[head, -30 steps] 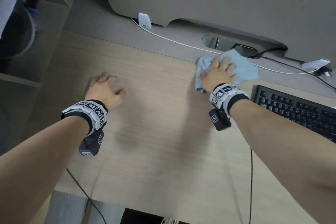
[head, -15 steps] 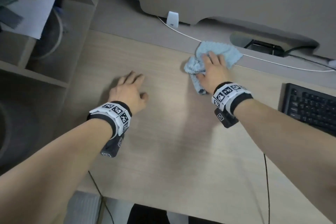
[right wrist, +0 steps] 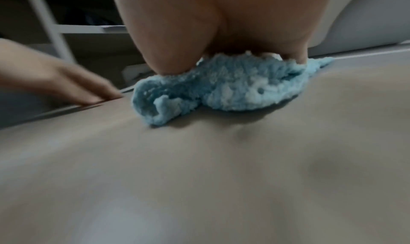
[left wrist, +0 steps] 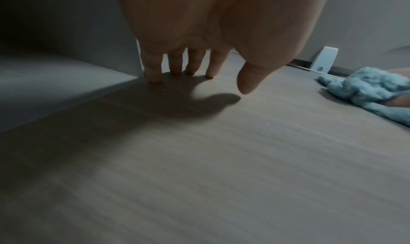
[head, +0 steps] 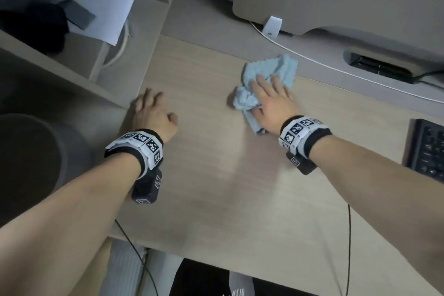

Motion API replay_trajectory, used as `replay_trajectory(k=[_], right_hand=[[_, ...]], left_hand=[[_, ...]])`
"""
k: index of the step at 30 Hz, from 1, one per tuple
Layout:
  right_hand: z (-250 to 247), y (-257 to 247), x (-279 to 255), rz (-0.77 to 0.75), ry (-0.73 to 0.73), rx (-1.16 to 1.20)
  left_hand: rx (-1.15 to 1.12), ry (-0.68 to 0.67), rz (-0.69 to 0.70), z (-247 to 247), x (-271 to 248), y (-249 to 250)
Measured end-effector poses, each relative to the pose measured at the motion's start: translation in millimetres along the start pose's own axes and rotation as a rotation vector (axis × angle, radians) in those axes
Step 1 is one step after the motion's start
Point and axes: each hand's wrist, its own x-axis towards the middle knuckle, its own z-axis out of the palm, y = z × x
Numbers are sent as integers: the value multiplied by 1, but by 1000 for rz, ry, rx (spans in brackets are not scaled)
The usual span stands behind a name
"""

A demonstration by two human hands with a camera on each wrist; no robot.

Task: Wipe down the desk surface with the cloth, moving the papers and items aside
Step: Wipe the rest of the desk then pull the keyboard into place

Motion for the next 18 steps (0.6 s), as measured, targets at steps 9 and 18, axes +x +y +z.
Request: replay_trajectory(k=[9,18], right_hand=[[8,-83,28,-238,-105,-56],[-39,-61,131,-76,-13,-54]], left_hand=[[25,-4,-25,-7,5,-5],[-2,100,-21,-8,5,-4]])
